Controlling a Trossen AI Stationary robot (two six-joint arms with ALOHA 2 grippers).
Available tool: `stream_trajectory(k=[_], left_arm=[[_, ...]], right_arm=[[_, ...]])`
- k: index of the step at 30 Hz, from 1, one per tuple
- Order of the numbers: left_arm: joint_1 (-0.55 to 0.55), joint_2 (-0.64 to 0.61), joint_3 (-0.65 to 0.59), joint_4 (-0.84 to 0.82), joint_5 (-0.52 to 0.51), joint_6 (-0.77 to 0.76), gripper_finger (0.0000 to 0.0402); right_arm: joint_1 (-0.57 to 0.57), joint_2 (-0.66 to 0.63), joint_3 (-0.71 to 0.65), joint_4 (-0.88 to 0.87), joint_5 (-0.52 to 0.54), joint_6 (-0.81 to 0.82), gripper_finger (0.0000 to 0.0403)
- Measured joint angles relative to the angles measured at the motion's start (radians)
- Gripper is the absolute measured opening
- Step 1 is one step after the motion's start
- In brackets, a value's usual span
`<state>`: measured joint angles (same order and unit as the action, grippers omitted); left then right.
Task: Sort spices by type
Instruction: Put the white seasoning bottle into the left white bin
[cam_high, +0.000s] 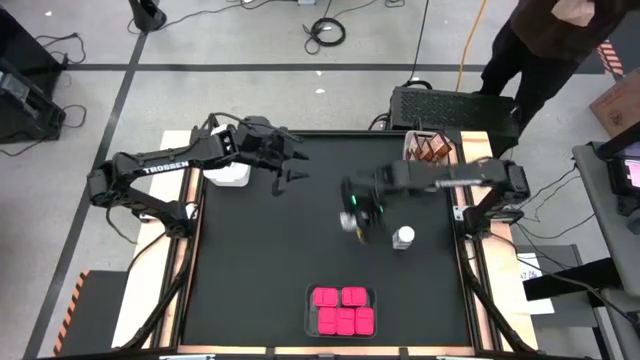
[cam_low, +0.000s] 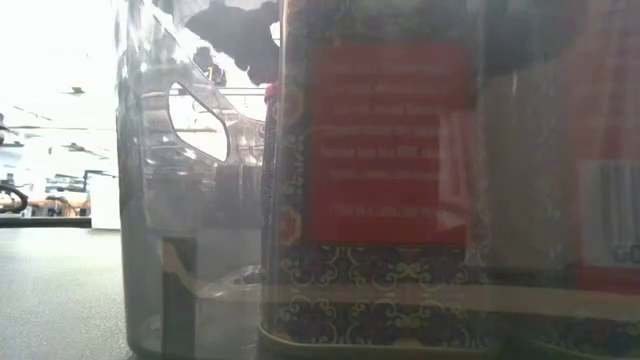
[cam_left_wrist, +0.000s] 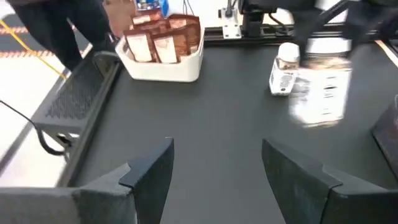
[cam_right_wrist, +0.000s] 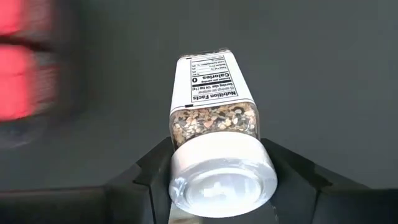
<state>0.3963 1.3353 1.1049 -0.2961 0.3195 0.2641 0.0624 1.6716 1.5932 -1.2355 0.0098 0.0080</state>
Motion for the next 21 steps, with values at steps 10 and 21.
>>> stream_trajectory(k=[10, 21], left_arm=[[0.004, 0.018, -0.143, 0.179, -0.024, -0.050, 0.0244], [0.063, 0.011, -0.153, 0.204, -0.034, -0.045, 0.0244]], right_arm=[[-0.302, 0.158, 0.004, 0.088, -0.016, -0.264, 0.0192], [-0.348, 0.371, 0.171, -0.037, -0.016, -0.379, 0.0192]])
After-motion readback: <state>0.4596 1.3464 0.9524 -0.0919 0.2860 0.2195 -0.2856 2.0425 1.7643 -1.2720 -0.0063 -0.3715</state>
